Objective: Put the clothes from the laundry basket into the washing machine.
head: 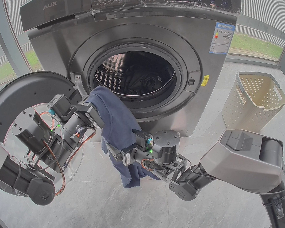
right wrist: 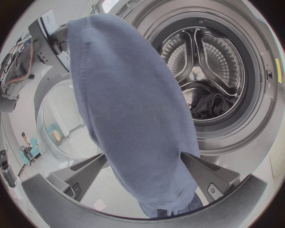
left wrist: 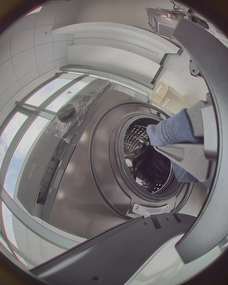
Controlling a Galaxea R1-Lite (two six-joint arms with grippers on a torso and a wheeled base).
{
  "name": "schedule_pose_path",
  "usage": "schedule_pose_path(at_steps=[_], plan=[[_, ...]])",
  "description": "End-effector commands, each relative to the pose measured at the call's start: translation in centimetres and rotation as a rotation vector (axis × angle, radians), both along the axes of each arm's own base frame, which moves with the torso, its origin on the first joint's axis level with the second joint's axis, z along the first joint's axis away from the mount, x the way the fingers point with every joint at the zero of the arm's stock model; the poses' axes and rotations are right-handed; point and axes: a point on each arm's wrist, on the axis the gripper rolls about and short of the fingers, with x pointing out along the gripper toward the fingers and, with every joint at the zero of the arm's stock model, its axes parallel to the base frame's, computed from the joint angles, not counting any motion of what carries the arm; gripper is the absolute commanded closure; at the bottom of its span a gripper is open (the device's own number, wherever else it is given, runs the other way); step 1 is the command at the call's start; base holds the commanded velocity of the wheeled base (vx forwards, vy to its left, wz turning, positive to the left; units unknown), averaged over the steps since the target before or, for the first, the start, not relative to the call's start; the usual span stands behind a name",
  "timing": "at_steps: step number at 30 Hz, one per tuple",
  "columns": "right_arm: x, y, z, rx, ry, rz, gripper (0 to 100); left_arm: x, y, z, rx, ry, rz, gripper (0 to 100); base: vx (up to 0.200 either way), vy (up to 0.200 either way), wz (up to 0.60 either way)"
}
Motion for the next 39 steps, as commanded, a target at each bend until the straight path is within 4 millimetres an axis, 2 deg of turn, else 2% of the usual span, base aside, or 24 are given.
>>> schedule_pose_path(at_steps=[1, 14, 20, 21, 28, 32, 39], plan=[[0.6, -0.4, -0.3, -0.002, 0.003, -0.016, 0, 0.0, 0.0, 0.0, -0.002, 0.000, -0.001, 100, 0.000, 0.000, 0.00], [0.7, -0.8, -0.3, -0.002, 0.007, -0.025, 0, 0.0, 0.0, 0.0, -0.002, 0.000, -0.001, 100, 0.000, 0.000, 0.00], [-0.1, -0.5, -0.9, -0.007, 0.019, -0.008, 0, 0.0, 0.0, 0.0, -0.002, 0.000, -0.001, 100, 0.000, 0.000, 0.00], [-0.2, -0.6, -0.9, -0.008, 0.021, -0.008, 100, 0.0, 0.0, 0.0, -0.002, 0.000, -0.001, 100, 0.000, 0.000, 0.00], [-0.8, -1.8, 0.4, -0.013, 0.022, -0.016, 100, 0.0, 0.0, 0.0, -0.002, 0.000, 0.001, 100, 0.000, 0.000, 0.00], [-1.5, -4.0, 2.5, -0.003, 0.006, -0.039, 100, 0.1, 0.0, -0.1, -0.001, 0.002, 0.001, 100, 0.000, 0.000, 0.00], [-1.4, -7.5, 3.8, -0.011, 0.012, -0.099, 100, 0.0, 0.0, -0.1, -0.001, 0.002, 0.001, 100, 0.000, 0.000, 0.00]])
